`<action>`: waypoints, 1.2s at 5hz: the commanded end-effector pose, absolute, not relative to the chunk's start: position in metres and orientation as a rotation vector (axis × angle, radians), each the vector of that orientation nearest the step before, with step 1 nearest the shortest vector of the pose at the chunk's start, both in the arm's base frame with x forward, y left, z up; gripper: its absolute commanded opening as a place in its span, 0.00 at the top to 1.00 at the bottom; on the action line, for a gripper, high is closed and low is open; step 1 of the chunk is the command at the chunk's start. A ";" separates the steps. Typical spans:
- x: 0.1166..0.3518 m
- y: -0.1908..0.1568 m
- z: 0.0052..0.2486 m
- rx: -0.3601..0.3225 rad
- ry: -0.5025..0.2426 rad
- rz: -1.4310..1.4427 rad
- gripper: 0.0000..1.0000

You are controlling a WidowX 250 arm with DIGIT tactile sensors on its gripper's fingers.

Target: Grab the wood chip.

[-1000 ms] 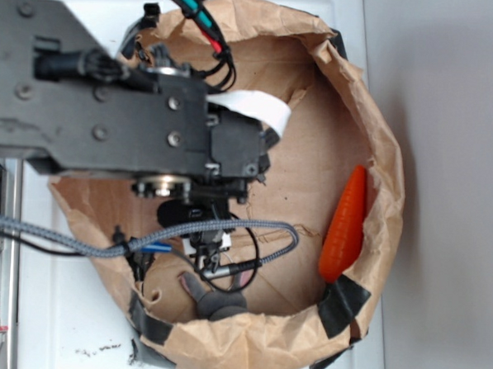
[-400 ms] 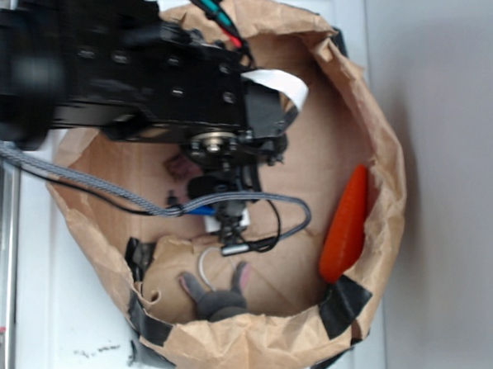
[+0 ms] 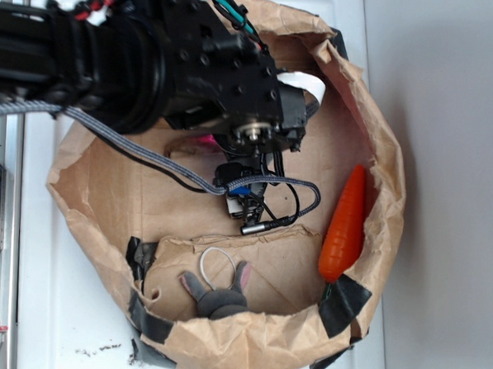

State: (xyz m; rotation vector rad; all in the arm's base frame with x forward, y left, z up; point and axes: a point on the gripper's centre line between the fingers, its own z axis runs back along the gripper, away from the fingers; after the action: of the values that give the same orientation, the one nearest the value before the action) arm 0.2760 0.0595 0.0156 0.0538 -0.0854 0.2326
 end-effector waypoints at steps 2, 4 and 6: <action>0.266 0.068 -0.020 0.098 -0.104 0.287 1.00; 0.271 0.061 0.006 0.023 -0.110 0.278 1.00; 0.275 0.059 0.039 -0.037 -0.171 0.278 0.00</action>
State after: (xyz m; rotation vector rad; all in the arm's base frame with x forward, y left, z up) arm 0.2689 0.0481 0.0237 -0.0414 -0.1110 0.2597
